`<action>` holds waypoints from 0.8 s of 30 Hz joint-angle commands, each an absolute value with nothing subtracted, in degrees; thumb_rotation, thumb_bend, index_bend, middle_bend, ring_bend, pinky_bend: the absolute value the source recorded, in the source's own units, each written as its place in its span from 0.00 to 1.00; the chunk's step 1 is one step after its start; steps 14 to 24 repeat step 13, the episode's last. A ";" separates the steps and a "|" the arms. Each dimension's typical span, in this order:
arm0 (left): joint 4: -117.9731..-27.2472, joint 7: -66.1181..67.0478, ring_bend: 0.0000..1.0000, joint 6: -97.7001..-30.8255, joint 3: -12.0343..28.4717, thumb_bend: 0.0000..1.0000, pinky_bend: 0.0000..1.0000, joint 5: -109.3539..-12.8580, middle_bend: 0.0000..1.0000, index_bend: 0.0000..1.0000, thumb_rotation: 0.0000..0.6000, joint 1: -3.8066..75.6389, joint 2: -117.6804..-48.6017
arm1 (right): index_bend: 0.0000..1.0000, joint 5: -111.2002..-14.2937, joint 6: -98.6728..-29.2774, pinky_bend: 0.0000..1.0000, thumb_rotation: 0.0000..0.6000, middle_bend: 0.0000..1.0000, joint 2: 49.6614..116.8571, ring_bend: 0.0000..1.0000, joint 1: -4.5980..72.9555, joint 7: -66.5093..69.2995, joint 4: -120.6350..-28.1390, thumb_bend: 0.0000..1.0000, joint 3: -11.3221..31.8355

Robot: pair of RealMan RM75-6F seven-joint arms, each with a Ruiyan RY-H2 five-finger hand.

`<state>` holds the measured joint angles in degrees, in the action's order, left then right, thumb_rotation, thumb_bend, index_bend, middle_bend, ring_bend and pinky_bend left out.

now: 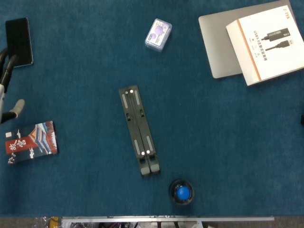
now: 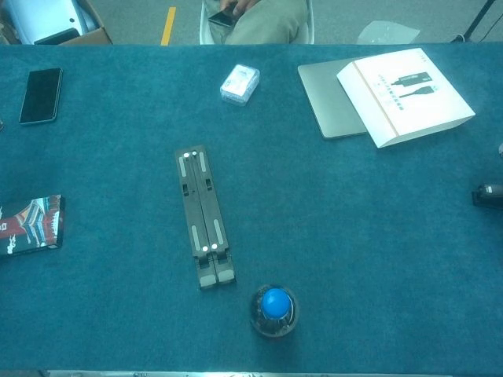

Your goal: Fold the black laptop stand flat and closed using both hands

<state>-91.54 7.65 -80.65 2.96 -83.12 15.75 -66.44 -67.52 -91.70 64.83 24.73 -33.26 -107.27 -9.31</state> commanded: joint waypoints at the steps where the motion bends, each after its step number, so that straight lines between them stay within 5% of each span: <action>1: -92.46 8.13 0.00 -80.78 2.55 0.25 0.00 -83.32 0.00 0.00 1.00 15.26 -65.84 | 0.00 -68.86 -94.48 0.10 1.00 0.22 63.99 0.07 20.87 -33.38 -107.09 0.11 -9.73; 24: -95.80 9.74 0.00 -80.69 2.15 0.25 0.00 -84.22 0.00 0.00 1.00 14.41 -65.10 | 0.00 -70.98 -94.48 0.10 1.00 0.21 64.11 0.07 15.22 -30.08 -105.00 0.11 -6.83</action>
